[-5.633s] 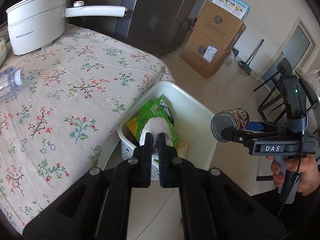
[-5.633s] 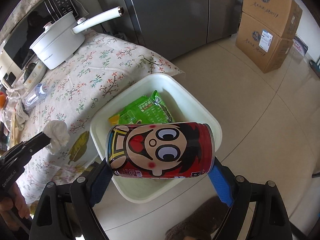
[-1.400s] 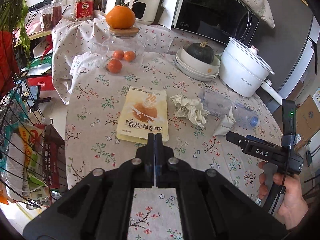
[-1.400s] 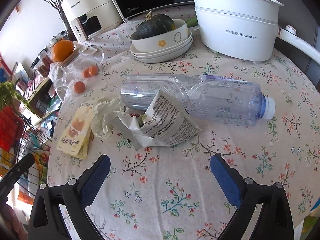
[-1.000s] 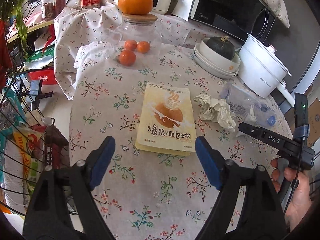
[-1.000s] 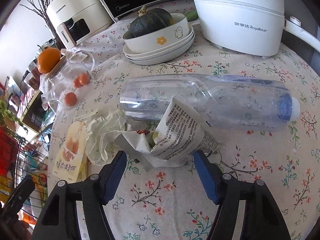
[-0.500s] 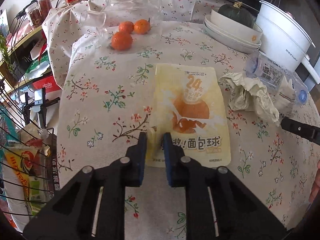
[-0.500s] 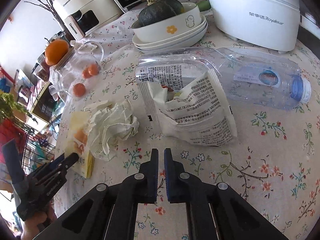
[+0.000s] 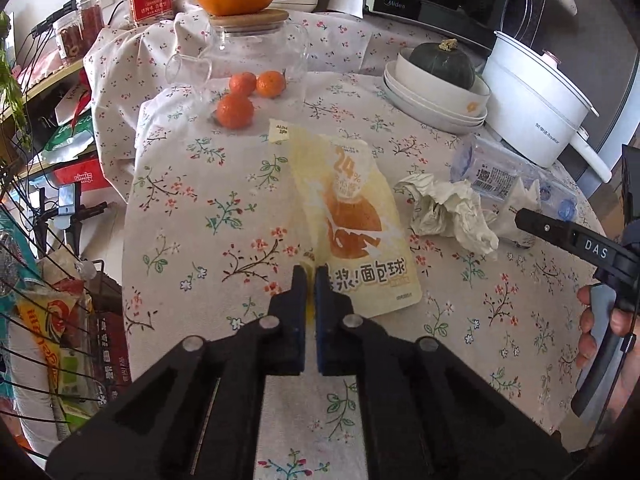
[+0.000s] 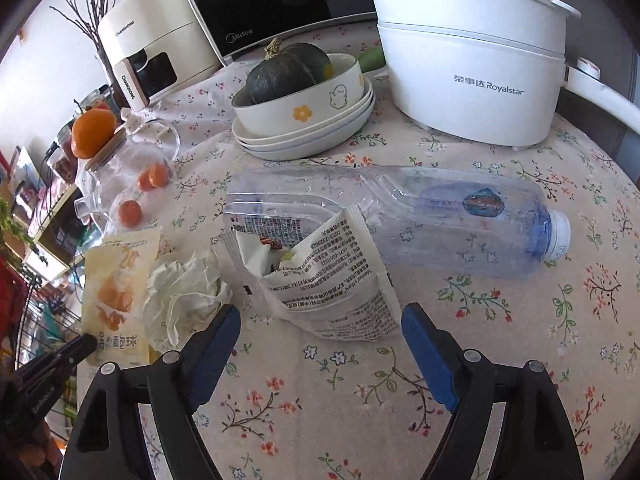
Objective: Collect trash
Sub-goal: 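Grasp the white wrapper packet with the right gripper while the left holds the bread bag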
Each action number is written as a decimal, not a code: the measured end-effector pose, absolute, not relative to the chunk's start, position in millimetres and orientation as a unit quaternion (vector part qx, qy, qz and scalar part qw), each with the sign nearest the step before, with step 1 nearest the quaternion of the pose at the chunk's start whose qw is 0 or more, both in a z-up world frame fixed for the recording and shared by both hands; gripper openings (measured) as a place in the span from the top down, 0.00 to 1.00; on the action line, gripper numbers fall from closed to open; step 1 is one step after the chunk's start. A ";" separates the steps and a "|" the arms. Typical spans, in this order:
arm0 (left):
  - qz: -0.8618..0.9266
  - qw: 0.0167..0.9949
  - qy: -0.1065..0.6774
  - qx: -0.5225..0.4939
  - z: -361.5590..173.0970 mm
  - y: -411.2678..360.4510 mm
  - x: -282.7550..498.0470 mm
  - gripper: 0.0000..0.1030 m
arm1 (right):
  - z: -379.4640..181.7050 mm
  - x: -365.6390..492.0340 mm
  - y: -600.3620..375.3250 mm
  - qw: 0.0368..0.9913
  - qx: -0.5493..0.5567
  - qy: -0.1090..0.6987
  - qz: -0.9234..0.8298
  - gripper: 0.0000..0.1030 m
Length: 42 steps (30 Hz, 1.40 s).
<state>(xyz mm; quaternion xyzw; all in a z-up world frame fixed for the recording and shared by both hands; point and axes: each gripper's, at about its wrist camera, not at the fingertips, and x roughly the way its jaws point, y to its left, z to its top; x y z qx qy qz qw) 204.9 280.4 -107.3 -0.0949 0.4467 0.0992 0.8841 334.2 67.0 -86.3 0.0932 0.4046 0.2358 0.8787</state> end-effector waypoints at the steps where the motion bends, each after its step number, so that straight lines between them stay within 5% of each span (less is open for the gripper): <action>1: 0.099 0.884 0.447 -0.098 -107.3 281.4 204.6 0.96 | -86.3 337.4 68.3 0.875 0.107 0.408 0.239 0.18; 7: 0.099 0.881 0.451 -0.104 -113.2 284.8 204.6 0.96 | -87.7 354.1 80.4 0.873 0.116 0.426 0.209 0.18; 9: 0.100 0.880 0.453 -0.107 -114.6 285.6 204.7 0.96 | -92.0 359.2 83.4 0.871 0.114 0.435 0.197 0.25; 11: 0.100 0.879 0.452 -0.111 -114.9 286.5 204.6 0.96 | -96.6 363.2 84.0 0.868 0.114 0.442 0.195 0.56; 12: 0.098 0.880 0.451 -0.112 -114.0 286.9 204.9 0.96 | -98.1 364.3 83.8 0.868 0.112 0.443 0.195 0.61; 13: 0.097 0.881 0.450 -0.112 -112.8 286.5 204.8 0.96 | -100.1 365.7 83.8 0.865 0.109 0.448 0.198 0.88; 14: 0.096 0.882 0.448 -0.110 -111.3 285.3 204.2 0.96 | -103.5 367.6 82.1 0.859 0.114 0.457 0.202 0.97; 17: 0.094 0.885 0.441 -0.111 -105.0 282.8 200.7 0.96 | -105.5 364.1 71.6 0.856 0.130 0.451 0.216 0.99; 25: 0.094 0.895 0.417 -0.127 -79.5 279.4 186.5 0.96 | -94.7 342.7 48.6 0.845 0.142 0.449 0.254 0.93; 27: 0.094 0.898 0.410 -0.128 -70.3 278.5 181.1 0.96 | -88.3 341.4 47.8 0.841 0.152 0.450 0.260 0.68; 28: 0.094 0.900 0.406 -0.128 -65.5 278.7 178.1 0.96 | -82.5 338.7 49.0 0.845 0.150 0.442 0.260 0.45; 29: 0.095 0.902 0.401 -0.128 -61.0 279.1 174.5 0.96 | -75.1 334.6 52.0 0.852 0.142 0.430 0.262 0.38; 42: 0.130 0.905 0.385 -0.123 -56.0 315.0 151.6 0.96 | -28.8 336.9 176.3 0.857 -0.052 0.399 0.323 0.38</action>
